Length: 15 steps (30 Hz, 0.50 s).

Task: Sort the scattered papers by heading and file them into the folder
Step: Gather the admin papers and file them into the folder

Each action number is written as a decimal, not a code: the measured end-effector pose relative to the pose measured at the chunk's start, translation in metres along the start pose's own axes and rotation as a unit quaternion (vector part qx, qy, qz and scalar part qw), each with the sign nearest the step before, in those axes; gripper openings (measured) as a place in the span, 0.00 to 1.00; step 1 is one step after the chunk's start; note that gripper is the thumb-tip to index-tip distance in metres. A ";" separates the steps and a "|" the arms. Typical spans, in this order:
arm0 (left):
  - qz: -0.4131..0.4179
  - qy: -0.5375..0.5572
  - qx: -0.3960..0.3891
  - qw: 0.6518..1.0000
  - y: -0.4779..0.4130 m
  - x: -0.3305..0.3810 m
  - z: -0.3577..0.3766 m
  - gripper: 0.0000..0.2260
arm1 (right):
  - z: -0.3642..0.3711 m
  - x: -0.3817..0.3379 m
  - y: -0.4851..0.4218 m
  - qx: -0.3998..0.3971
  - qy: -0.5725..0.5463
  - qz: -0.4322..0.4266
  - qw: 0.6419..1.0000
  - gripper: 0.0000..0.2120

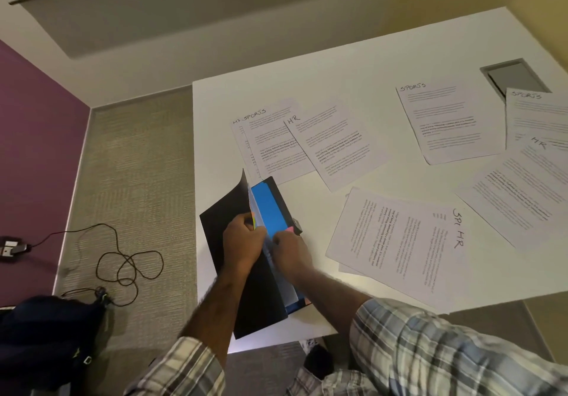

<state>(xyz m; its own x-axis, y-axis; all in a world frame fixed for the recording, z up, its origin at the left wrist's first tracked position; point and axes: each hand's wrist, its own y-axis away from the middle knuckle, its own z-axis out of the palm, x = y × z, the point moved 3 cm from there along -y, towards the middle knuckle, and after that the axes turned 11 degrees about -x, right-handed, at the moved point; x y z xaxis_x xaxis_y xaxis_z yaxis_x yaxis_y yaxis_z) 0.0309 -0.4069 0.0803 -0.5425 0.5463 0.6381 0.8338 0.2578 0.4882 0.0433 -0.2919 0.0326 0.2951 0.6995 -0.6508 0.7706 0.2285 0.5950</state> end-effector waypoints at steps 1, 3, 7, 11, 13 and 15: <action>0.000 -0.001 0.000 1.000 0.001 0.000 0.001 0.16 | 0.002 -0.001 -0.002 -0.005 0.003 0.000 1.000 0.16; -0.005 -0.002 0.000 1.000 0.002 0.000 0.004 0.16 | 0.005 -0.002 -0.005 -0.018 0.004 -0.005 1.000 0.18; -0.008 -0.018 0.004 1.000 0.002 0.001 0.010 0.15 | 0.003 0.000 -0.004 -0.050 0.000 -0.010 0.999 0.18; -0.030 -0.012 -0.008 0.999 -0.009 0.001 0.023 0.18 | -0.007 0.014 0.005 -0.046 0.005 -0.003 0.999 0.09; -0.054 -0.029 -0.026 0.998 -0.015 -0.003 0.032 0.20 | -0.018 0.028 0.012 -0.045 0.013 0.007 0.999 0.09; -0.059 -0.064 -0.036 0.996 -0.015 -0.002 0.040 0.18 | -0.030 0.045 0.019 -0.050 0.032 0.020 0.998 0.10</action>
<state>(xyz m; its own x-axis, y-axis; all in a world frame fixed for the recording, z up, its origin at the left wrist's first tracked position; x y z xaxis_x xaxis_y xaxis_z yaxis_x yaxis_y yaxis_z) 0.0235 -0.3798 0.0479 -0.6155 0.6141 0.4940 0.7526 0.2720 0.5997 0.0546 -0.2357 0.0285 0.2852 0.7510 -0.5956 0.6971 0.2639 0.6667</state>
